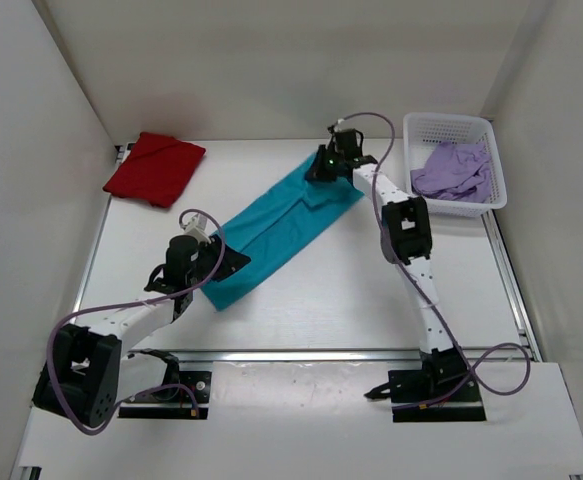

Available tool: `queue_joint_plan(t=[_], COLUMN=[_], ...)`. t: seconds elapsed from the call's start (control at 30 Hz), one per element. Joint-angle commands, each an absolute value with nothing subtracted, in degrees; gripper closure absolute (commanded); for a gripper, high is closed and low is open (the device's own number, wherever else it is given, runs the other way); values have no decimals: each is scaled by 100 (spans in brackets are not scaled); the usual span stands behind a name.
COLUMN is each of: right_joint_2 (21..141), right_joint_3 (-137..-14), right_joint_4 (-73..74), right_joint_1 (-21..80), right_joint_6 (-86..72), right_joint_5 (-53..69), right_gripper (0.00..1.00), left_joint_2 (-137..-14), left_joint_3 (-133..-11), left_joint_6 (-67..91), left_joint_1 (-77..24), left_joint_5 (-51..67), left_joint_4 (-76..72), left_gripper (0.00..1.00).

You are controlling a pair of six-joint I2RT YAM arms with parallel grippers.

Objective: Fold and stack the t-shirts
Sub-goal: Rotate the tshirt 90 degrees

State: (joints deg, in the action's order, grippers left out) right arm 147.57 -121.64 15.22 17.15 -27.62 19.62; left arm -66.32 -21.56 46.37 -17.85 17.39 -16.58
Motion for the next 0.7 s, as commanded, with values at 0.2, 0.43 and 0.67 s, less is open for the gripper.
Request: queue_joint_plan(t=[0.2, 0.43, 0.67], right_joint_2=[13723, 11098, 9764], right_joint_3=[-13868, -10007, -6320], right_joint_4=[3153, 2205, 44], right_joint_1=[1828, 2512, 3313], right_joint_6=[-1786, -1808, -2821], right_joint_5=[2216, 1776, 1757], right_gripper=[83, 70, 68], left_joint_2=[-6601, -6101, -5643], left_joint_3=[-2277, -2171, -2092], left_joint_6=[4342, 4219, 3990], left_joint_1=[-1653, -1231, -1046], left_joint_5=[1600, 1617, 1634], left_joint_4=[-1257, -1011, -668], left_gripper=[71, 78, 77])
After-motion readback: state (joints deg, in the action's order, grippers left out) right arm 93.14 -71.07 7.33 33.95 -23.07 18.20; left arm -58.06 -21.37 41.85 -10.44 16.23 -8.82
